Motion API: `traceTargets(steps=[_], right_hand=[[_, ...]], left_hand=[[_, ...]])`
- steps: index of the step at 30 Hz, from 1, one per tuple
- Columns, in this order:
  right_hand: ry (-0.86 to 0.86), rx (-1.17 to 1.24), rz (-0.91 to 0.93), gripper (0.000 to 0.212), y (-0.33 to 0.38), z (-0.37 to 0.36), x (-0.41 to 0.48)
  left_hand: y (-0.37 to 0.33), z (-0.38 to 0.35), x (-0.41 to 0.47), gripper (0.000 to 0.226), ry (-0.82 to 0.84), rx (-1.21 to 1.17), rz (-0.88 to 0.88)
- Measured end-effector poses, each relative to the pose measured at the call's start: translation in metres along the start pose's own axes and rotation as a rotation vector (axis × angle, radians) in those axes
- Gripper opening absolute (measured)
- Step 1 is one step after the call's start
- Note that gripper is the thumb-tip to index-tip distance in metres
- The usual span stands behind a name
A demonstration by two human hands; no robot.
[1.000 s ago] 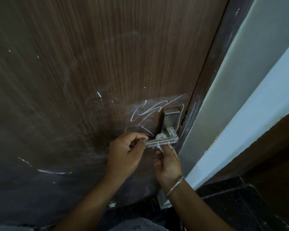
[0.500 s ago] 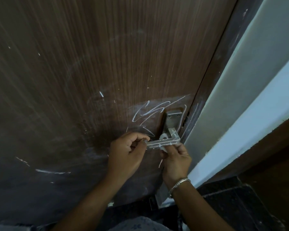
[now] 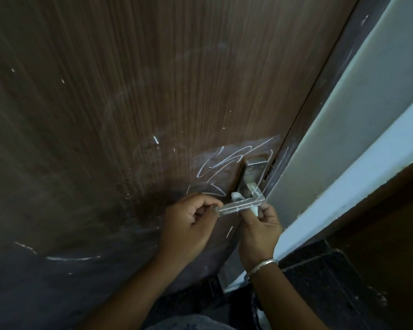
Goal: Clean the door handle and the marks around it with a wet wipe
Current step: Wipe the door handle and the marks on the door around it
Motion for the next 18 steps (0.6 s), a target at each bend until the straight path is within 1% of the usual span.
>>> traceTargets(steps=[2,3,6,11,14,18], right_hand=[[-0.056,-0.041,0.082,0.040,0.003,-0.002,0.004],[-0.083,-0.073,0.113,0.041,0.004,-0.002,0.006],[-0.183,-0.108,0.149,0.034,0.004,0.006,0.002],[-0.377,-0.057,0.148,0.026,-0.006,0.033,-0.016],[-0.359,-0.058,0.121,0.021,-0.013,0.037,-0.025],[-0.324,-0.069,0.129,0.018,-0.009,0.027,-0.025]], left_hand=[[0.001,0.002,0.001,0.015,0.032,-0.019,0.004],[0.002,0.004,0.001,0.015,0.057,-0.034,0.004],[0.007,0.008,-0.001,0.016,0.157,-0.094,0.020],[0.016,0.014,-0.002,0.016,0.274,-0.206,0.045],[0.020,0.014,-0.001,0.020,0.320,-0.280,0.062],[0.023,0.013,-0.001,0.022,0.313,-0.315,0.052]])
Point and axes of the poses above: each hand's wrist, its own x-axis towards the middle knuckle, its own z-axis out of the back of the hand, y = z × x, the point moved 3 cm from there along x, towards the middle knuckle, and after that the axes turned 5 degrees about y, right-handed, at the moved point
